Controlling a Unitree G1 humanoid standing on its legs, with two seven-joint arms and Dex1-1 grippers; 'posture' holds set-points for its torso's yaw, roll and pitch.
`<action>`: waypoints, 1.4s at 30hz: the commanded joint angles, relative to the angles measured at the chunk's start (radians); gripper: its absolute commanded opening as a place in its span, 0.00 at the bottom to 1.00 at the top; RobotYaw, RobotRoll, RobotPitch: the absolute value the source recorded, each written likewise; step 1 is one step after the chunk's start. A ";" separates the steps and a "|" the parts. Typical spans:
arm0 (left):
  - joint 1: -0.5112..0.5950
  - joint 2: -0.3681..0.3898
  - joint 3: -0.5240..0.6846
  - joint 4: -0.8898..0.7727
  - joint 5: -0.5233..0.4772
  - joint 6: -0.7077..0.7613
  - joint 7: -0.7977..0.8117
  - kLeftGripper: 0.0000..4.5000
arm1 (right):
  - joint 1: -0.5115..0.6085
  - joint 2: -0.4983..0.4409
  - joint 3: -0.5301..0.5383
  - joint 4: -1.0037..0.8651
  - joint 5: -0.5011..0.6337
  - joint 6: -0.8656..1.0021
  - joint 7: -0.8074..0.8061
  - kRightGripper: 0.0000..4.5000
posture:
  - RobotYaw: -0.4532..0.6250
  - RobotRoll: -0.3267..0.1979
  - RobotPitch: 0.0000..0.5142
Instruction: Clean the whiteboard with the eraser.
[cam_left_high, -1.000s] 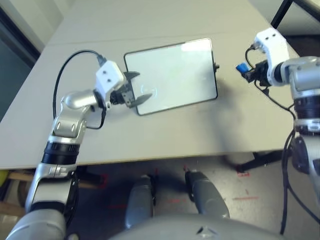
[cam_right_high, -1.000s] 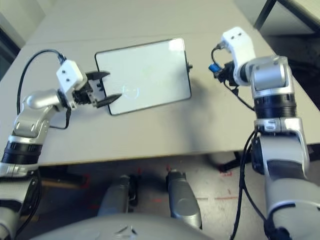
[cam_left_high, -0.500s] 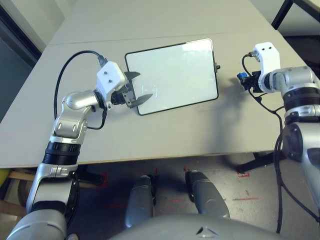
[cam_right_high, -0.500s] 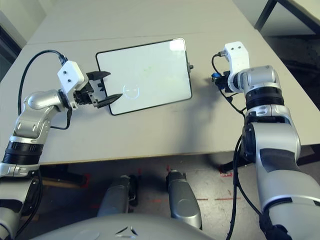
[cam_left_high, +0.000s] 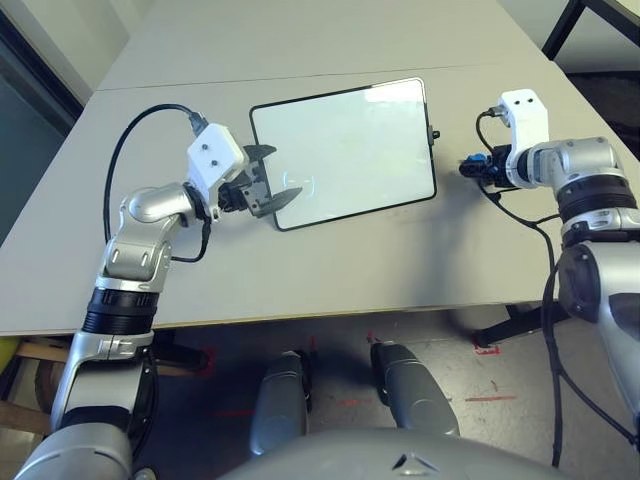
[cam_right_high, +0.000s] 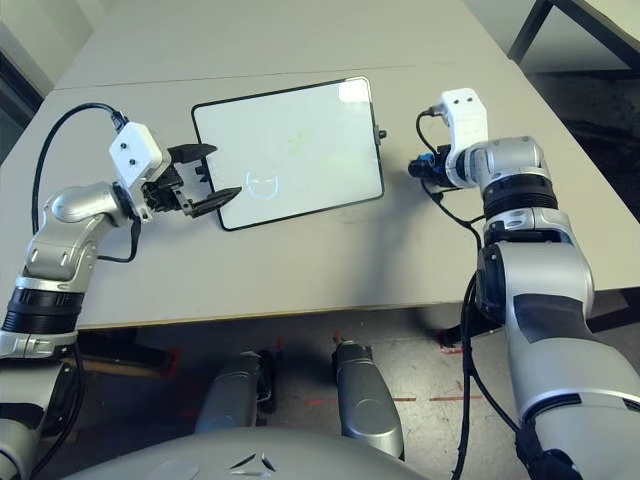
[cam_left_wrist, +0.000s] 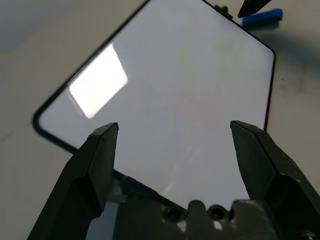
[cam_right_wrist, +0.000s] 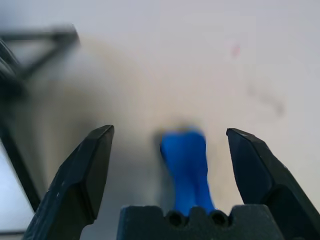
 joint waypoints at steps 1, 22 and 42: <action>-0.026 0.020 0.139 0.043 -0.036 0.055 0.116 1.00 | 0.084 -0.024 -0.092 -0.080 0.089 -0.180 0.029 0.99 | 0.27 0.62 0.28; -0.032 0.058 0.463 0.497 -0.034 -0.083 0.497 1.00 | 0.394 -0.002 -0.282 -0.096 0.298 -0.800 0.094 0.99 | 0.31 0.62 0.36; -0.147 0.052 0.400 0.706 -0.034 -0.150 0.440 1.00 | 0.466 -0.011 -0.271 -0.091 0.302 -0.880 0.092 0.99 | 0.27 0.62 0.34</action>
